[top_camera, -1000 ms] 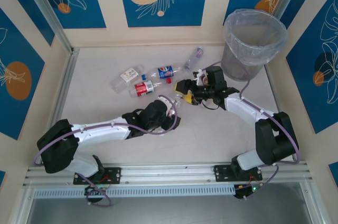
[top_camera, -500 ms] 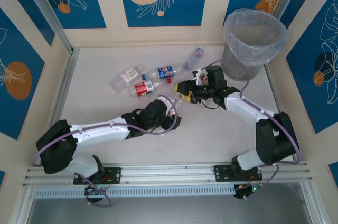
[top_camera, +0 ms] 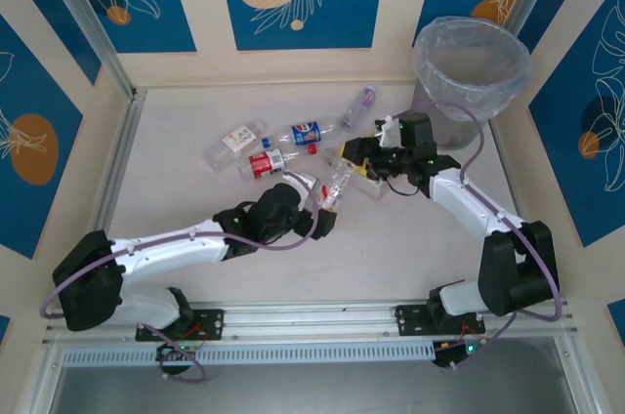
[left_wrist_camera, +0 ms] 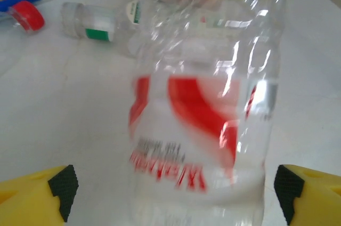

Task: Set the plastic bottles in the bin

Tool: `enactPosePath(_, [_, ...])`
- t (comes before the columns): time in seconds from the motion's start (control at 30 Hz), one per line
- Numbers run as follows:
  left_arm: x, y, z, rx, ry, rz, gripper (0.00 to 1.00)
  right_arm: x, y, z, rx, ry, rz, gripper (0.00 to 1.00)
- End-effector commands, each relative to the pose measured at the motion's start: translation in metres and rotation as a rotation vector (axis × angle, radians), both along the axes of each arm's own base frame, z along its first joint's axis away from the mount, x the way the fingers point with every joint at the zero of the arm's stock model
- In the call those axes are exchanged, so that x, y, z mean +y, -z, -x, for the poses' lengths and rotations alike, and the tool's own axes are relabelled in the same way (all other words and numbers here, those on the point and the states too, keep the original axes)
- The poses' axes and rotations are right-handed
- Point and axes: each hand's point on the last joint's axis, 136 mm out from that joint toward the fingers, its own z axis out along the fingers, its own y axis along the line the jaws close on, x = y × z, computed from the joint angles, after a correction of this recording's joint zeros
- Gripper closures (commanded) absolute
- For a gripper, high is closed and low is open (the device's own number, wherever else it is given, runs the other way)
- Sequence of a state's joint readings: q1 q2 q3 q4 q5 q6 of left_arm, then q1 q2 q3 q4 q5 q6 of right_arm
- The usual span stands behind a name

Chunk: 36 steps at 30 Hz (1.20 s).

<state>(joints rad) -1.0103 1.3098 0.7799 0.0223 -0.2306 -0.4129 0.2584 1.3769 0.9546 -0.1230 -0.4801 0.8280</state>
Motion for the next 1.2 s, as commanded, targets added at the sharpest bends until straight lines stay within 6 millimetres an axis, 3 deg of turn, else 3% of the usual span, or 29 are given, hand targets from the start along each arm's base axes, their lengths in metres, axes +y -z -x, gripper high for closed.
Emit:
enactPosePath(0.0, [0.022,-0.006,-0.006,-0.051,-0.111,0.005,0.01,-0.014,-0.021,-0.007,-0.071,0.028,0.047,0.53])
enactPosePath(0.2, [0.068,-0.021,-0.016,-0.124,-0.325,0.028,0.01,-0.028,-0.04,-0.02,-0.154,0.065,0.141,0.53])
enactPosePath(0.37, [0.138,-0.016,-0.02,-0.121,-0.672,-0.119,0.01,-0.043,-0.068,-0.035,-0.23,0.116,0.16,0.54])
enactPosePath(0.47, [0.157,-0.014,-0.017,-0.11,-0.769,-0.166,0.01,-0.056,-0.091,-0.046,-0.298,0.154,0.187,0.55])
enactPosePath(0.7, [0.159,-0.003,-0.015,-0.074,-0.802,-0.157,0.01,-0.091,-0.138,-0.071,-0.425,0.267,0.246,0.56])
enactPosePath(0.9, [0.154,0.001,-0.017,-0.059,-0.792,-0.185,0.01,-0.133,-0.193,-0.089,-0.595,0.497,0.323,0.58])
enactPosePath(1.17, [0.148,0.004,-0.018,-0.045,-0.774,-0.188,0.01,-0.201,-0.268,-0.077,-0.901,0.875,0.417,0.61])
